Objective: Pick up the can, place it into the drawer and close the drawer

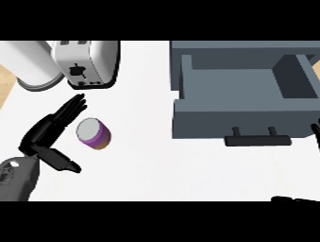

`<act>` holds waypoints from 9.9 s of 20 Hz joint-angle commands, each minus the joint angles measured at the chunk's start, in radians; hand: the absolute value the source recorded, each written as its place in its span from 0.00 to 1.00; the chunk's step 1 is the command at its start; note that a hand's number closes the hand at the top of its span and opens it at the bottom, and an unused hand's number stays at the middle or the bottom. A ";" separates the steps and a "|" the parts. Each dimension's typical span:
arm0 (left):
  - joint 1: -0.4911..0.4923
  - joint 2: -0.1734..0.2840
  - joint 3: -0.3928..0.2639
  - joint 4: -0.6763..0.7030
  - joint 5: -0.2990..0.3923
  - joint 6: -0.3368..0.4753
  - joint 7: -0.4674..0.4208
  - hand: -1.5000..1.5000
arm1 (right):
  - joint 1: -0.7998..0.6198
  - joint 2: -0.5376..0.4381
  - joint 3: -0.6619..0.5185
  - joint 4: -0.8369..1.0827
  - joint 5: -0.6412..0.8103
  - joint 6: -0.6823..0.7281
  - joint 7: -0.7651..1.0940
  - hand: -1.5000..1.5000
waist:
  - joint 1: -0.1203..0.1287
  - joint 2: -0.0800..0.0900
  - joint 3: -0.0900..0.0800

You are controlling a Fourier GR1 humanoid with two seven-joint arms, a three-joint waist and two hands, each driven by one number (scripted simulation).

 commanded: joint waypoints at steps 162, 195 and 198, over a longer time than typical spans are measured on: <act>-1.114 -0.288 -0.767 0.607 0.577 1.323 0.379 0.00 | -0.165 -0.009 -0.037 -0.063 -0.022 0.023 0.103 0.00 | -0.136 0.036 0.004; -1.140 -0.288 -0.768 0.522 0.781 1.435 0.286 0.00 | -0.223 -0.188 0.203 -0.107 0.707 -0.025 -0.025 0.00 | -0.040 0.014 0.001; -1.205 -0.288 -0.743 0.580 0.768 1.433 0.320 0.00 | -0.239 -0.211 0.224 -0.013 0.819 -0.068 -0.065 0.00 | -0.024 0.013 0.002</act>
